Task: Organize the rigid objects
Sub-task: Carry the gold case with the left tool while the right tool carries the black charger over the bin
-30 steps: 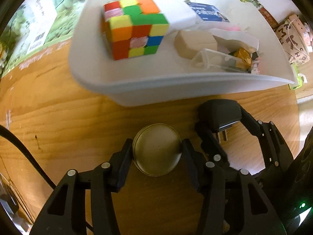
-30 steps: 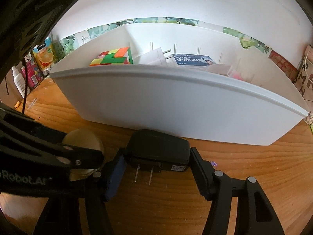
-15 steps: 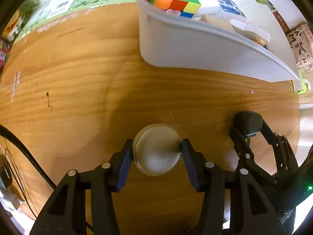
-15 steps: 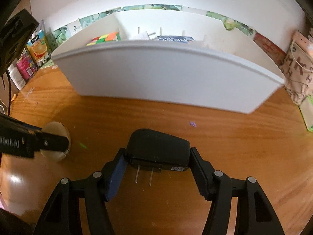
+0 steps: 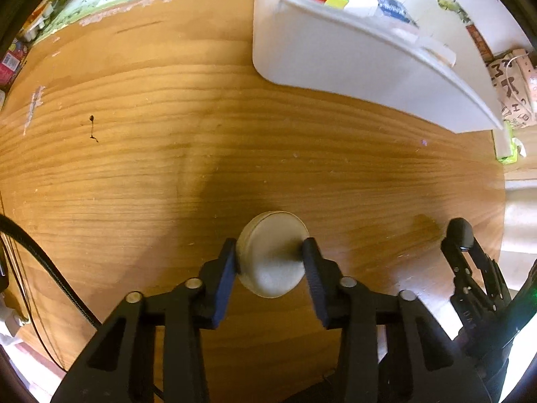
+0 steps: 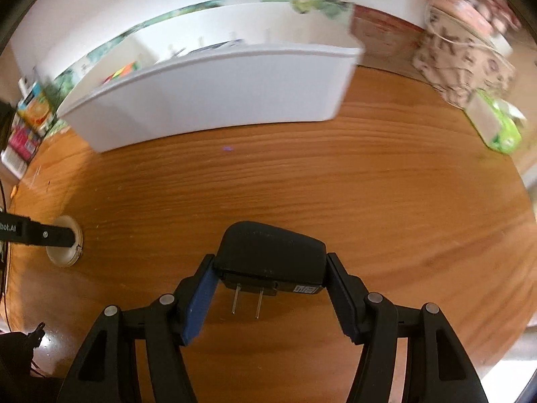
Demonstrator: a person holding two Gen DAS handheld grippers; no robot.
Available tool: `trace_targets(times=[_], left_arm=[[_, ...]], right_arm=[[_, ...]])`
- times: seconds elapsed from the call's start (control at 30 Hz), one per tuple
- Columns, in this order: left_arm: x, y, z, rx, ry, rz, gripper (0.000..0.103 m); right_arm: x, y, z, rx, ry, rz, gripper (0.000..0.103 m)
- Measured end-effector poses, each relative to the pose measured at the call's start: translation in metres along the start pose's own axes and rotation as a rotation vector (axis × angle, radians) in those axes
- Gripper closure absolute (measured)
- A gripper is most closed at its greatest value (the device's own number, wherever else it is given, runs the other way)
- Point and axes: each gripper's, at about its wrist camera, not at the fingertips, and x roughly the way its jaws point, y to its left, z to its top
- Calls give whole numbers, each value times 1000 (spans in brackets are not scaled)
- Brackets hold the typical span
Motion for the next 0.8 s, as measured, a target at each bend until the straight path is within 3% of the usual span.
trace_targets(times=[0.33,0.57,0.73,0.8], left_arm=[[3,16,4,-95,-13,-21,65],[15,14,7,-137,-20,27,58],[27,8,8,-157,2,92,37],[36,12,12,-156,1,111,35]], right_arm=[[-40,-34,18,-33,-65,-32,39],[-57,-34,31,-74,-106,-13,39],[-59,-30,35,-101,-114,17,39],[-60,-29,35,-108,-116,29,39]])
